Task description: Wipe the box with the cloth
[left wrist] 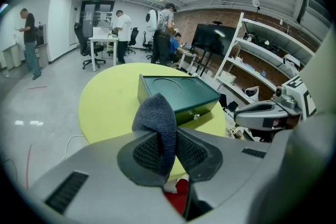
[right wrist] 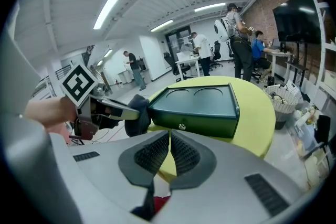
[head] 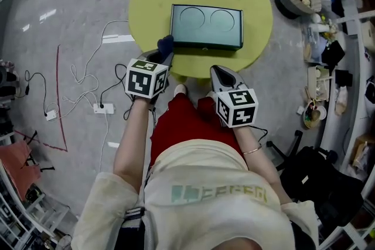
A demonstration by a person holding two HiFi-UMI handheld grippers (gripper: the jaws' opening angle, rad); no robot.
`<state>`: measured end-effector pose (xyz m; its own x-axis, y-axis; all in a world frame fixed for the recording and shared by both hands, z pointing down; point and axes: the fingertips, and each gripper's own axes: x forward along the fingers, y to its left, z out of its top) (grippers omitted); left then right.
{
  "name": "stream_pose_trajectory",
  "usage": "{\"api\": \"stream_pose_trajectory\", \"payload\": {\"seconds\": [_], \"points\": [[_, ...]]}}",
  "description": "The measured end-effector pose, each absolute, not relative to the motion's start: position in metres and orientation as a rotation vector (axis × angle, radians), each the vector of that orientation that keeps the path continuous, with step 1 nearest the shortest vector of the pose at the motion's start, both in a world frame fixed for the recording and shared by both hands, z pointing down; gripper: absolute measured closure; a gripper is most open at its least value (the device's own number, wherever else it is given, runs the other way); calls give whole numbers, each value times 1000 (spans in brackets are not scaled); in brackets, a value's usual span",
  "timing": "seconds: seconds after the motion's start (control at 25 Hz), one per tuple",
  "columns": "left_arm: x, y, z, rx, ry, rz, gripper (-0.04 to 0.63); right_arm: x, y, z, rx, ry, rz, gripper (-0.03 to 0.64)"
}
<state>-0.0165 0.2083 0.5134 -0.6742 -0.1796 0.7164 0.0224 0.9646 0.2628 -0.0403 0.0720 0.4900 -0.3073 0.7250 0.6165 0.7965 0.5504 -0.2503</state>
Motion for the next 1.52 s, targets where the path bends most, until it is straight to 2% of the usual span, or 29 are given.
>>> {"api": "stream_pose_trajectory", "payload": {"seconds": [0.32,0.88,1.12,1.52], "points": [[-32,111,494,352,-2245,-270,529,-71,37,481,-1182,-2144,-73,578],[-182,-80,459,790,-2212,-25,529,-142,-115,481,-916,-2283,76,578],[-243,-80,461,814,-2227,127,529,-170,-119,490,-850,-2283,106,578],[-340,-4,473,689,-2293,155,529,-217,-91,505,-778,-2257,108,578]]}}
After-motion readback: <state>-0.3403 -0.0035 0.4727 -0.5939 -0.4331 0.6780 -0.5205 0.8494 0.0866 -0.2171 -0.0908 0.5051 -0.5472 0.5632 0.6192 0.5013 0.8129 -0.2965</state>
